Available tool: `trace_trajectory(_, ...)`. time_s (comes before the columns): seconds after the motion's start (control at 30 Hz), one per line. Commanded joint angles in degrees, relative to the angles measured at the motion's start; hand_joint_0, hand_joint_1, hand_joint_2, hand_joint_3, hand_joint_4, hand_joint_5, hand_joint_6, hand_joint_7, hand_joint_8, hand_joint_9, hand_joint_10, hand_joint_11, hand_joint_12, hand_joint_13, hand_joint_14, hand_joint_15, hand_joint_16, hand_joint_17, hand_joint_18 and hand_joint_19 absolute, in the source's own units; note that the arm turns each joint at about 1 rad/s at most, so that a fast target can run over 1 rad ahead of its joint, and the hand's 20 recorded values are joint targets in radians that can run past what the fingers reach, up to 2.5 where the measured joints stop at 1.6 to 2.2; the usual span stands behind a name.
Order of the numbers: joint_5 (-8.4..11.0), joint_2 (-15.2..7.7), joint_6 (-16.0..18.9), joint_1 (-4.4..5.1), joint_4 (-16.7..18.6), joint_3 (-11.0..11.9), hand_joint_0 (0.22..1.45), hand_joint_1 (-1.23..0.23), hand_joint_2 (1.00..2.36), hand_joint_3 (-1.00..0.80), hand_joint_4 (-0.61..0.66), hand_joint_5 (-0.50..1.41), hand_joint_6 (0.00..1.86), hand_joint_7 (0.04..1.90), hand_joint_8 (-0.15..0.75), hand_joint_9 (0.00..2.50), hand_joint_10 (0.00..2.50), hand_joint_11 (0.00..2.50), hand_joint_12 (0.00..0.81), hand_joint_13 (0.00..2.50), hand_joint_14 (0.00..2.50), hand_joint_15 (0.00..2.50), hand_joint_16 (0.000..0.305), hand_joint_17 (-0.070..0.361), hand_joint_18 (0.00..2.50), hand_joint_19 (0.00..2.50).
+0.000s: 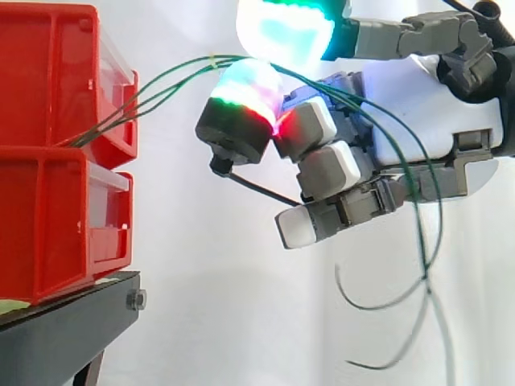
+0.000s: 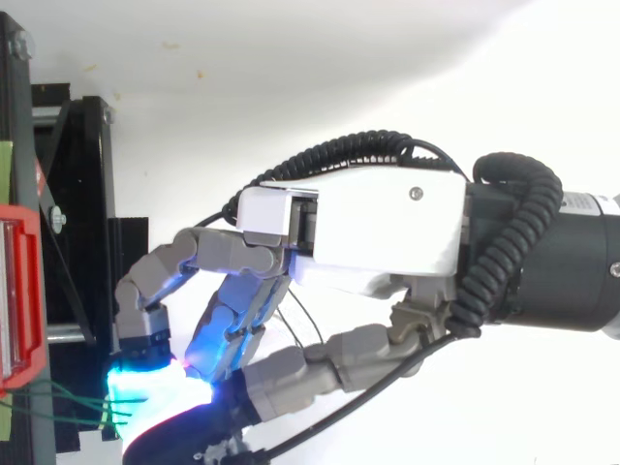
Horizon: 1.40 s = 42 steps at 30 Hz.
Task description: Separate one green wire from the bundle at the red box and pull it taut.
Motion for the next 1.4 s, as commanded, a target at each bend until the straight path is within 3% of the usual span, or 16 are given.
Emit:
trace_trajectory(0.0,-0.07,-0.08,0.00,-0.03,-0.14,0.14,0.59,-0.64,1.02,-0.18,0.16,-0.17,0.90,1.16,0.300,1.10,0.02,0.89,0.349,1.17,0.02,0.72,0.048,0.109,0.79,0.47)
trace_trajectory(0.17,-0.07,0.01,0.00,-0.03,-0.32,0.32,0.60,-0.70,1.02,-0.19,0.16,-0.17,0.91,1.13,0.301,1.08,0.02,0.90,0.348,1.16,0.02,0.72,0.049,0.110,0.80,0.47)
trace_trajectory(0.23,-0.07,0.01,0.00,-0.03,-0.67,0.49,0.60,-0.71,1.01,-0.32,0.18,-0.17,0.91,1.11,0.303,1.09,0.02,0.91,0.346,1.16,0.02,0.71,0.049,0.110,0.81,0.47)
trace_trajectory(0.37,-0.07,0.01,0.00,-0.11,-1.20,0.58,0.56,-0.56,1.00,-0.47,0.17,-0.16,0.88,1.11,0.301,1.12,0.02,0.87,0.349,1.17,0.02,0.71,0.049,0.111,0.82,0.48)
trace_trajectory(0.47,-0.07,-0.08,0.00,-0.03,-1.20,0.58,0.59,-0.52,1.01,-0.42,0.17,-0.15,0.87,1.14,0.298,1.12,0.02,0.87,0.343,1.17,0.02,0.71,0.049,0.109,0.82,0.49)
trace_trajectory(0.67,-0.07,0.01,0.00,-0.11,-1.28,0.76,0.60,-0.65,1.02,-0.29,0.17,-0.16,0.87,1.17,0.301,1.10,0.02,0.87,0.347,1.16,0.02,0.71,0.049,0.109,0.82,0.49)
trace_trajectory(1.07,-0.07,0.01,0.00,-0.20,-1.46,0.84,0.61,-0.73,1.02,-0.18,0.11,-0.16,0.91,1.21,0.302,1.09,0.02,0.88,0.341,1.16,0.02,0.72,0.048,0.108,0.83,0.49)
trace_trajectory(1.37,-0.16,0.01,-0.09,-0.38,-1.99,1.02,0.66,-0.79,1.01,-0.30,0.10,-0.17,0.91,1.18,0.288,1.07,0.02,0.87,0.340,1.14,0.02,0.71,0.047,0.107,0.84,0.49)
